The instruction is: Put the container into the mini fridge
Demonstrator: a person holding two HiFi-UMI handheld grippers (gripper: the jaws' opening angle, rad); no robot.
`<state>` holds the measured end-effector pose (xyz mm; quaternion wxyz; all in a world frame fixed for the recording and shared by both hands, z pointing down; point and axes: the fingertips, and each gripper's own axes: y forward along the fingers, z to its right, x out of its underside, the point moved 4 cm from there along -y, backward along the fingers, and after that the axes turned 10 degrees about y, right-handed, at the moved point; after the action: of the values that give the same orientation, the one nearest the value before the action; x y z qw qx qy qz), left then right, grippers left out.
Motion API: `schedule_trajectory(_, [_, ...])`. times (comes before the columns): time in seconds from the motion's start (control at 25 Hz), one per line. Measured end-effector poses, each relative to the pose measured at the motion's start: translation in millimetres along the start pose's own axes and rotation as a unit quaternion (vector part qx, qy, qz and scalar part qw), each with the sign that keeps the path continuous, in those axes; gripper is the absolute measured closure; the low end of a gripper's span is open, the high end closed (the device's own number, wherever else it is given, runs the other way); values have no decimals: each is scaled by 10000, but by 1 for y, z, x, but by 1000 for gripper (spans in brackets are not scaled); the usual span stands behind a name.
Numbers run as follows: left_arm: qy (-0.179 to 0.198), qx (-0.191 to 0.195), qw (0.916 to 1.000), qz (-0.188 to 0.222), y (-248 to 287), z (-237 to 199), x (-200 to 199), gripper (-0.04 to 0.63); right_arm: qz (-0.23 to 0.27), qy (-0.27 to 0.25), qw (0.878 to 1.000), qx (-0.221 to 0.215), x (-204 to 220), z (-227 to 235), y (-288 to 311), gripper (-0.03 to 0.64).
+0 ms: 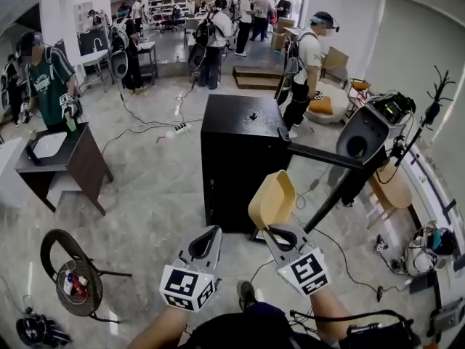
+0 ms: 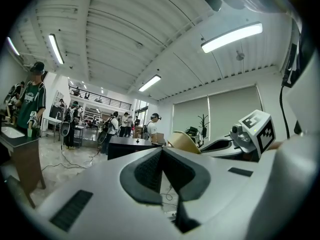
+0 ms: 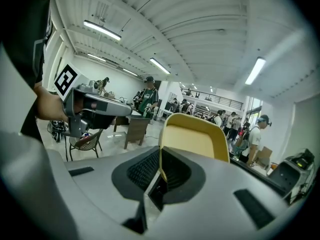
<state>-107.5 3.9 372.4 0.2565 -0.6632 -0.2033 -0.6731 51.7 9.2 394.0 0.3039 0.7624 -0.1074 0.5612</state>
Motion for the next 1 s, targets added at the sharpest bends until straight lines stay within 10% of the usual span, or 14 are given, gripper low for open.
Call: schedule_trajectory(1.0, [120,-609,9977,-280,105,-31,22,586,-331,-368,9919,-1168,44,76,95,588])
